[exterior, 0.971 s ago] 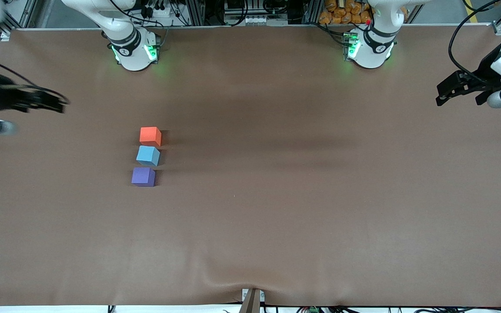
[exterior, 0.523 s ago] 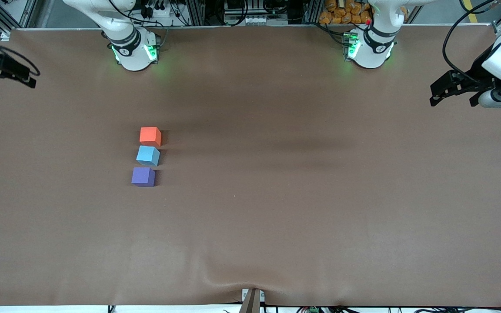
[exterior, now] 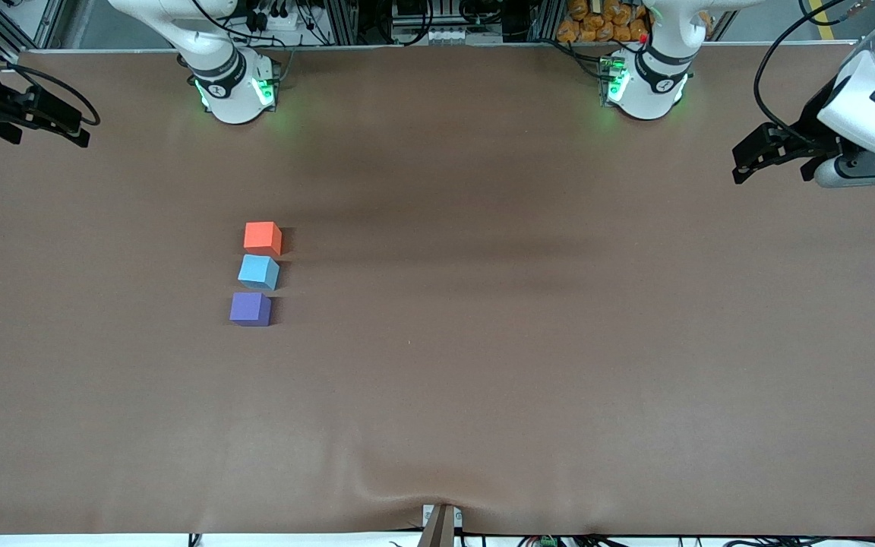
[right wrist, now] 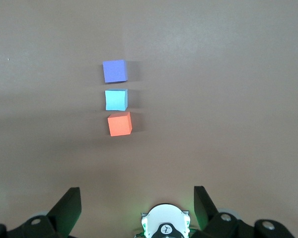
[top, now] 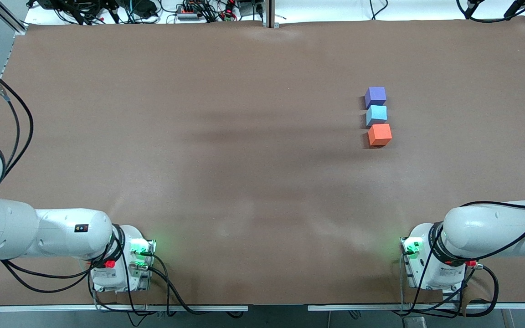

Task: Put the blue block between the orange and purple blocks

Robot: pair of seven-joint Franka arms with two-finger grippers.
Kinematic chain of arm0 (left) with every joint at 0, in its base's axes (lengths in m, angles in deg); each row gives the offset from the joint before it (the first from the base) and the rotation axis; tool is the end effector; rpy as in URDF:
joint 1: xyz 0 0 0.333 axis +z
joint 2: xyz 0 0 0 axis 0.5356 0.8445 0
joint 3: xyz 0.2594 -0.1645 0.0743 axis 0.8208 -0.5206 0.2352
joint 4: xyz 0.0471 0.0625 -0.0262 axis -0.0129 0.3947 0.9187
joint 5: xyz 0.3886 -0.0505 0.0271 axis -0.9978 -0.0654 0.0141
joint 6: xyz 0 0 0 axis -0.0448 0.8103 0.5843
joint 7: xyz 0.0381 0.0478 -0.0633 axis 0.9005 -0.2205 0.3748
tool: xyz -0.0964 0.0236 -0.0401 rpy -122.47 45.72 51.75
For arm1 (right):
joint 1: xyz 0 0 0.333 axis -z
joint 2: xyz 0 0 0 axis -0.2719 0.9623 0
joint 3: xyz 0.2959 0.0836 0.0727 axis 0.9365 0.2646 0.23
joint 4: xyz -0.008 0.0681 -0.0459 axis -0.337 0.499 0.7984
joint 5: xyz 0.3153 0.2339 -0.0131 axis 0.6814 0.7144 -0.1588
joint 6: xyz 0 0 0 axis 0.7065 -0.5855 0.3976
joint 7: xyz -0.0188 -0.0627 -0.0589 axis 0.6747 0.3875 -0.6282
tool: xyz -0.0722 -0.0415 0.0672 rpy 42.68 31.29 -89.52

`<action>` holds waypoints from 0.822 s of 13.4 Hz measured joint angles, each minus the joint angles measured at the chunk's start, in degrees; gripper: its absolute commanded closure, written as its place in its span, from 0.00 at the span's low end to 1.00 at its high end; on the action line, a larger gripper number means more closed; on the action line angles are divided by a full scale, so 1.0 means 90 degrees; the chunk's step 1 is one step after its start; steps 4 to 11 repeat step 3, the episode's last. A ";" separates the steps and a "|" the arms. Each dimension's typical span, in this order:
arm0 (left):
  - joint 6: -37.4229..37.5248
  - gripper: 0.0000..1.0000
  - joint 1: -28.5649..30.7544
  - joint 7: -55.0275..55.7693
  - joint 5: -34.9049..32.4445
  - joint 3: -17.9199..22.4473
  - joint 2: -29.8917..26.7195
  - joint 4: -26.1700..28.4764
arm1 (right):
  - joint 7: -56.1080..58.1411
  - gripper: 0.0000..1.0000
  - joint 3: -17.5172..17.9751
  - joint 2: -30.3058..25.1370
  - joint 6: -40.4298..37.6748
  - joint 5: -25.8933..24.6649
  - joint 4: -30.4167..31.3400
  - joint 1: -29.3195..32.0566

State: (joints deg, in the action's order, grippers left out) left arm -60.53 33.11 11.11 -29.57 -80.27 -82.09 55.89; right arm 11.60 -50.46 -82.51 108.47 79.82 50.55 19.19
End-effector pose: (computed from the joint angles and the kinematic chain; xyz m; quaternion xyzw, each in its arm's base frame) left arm 0.5149 -0.0851 0.6388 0.9997 0.0254 0.0007 0.0046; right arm 0.4938 0.0180 0.6702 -0.9972 0.0364 0.0643 0.0101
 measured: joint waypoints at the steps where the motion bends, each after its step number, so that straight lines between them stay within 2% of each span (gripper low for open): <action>1: 0.0042 0.00 0.0004 0.0000 0.0000 0.0014 -0.0007 -0.0034 | 0.0000 0.00 0.0000 0.0000 0.0002 0.0000 0.0000 -0.0002; 11: 0.0148 0.00 0.0007 0.0000 -0.0013 0.0058 -0.0014 -0.0143 | 0.0000 0.00 0.0000 0.0000 0.0003 0.0002 0.0000 -0.0012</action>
